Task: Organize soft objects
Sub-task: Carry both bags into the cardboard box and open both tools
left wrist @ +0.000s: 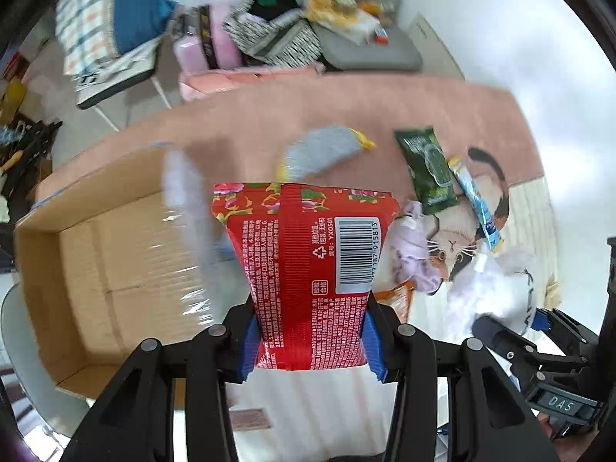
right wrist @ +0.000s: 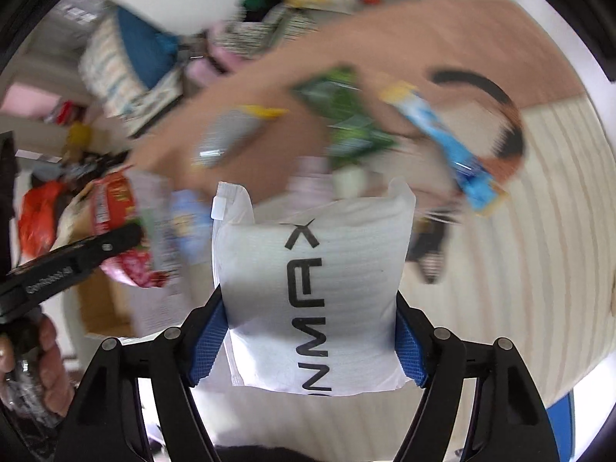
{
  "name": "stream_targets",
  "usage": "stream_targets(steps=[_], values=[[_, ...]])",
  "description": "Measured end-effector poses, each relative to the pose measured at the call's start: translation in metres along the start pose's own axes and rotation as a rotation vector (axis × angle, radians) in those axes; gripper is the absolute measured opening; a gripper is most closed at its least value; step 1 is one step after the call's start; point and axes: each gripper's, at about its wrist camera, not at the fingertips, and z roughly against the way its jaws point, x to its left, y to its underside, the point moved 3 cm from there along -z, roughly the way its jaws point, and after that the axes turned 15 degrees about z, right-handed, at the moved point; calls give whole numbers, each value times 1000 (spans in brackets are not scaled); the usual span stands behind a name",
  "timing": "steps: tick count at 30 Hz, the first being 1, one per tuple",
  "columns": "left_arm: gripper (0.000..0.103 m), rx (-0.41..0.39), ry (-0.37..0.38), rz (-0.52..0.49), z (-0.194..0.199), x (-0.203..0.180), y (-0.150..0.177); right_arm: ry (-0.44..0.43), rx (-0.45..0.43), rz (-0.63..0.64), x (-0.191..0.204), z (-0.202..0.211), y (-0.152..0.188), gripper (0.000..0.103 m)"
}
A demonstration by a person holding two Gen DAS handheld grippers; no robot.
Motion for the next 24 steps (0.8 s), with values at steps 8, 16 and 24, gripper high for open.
stream_targets(steps=[8, 16, 24], values=[[41, -54, -61, 114, 46, 151, -20, -112, -14, 138, 174, -21, -47, 78], [41, 66, -59, 204, -13, 254, -73, -39, 87, 215, 279, -121, -98, 78], [41, 263, 14, 230, -101, 279, -103, 68, 191, 249, 290, -210, -123, 78]])
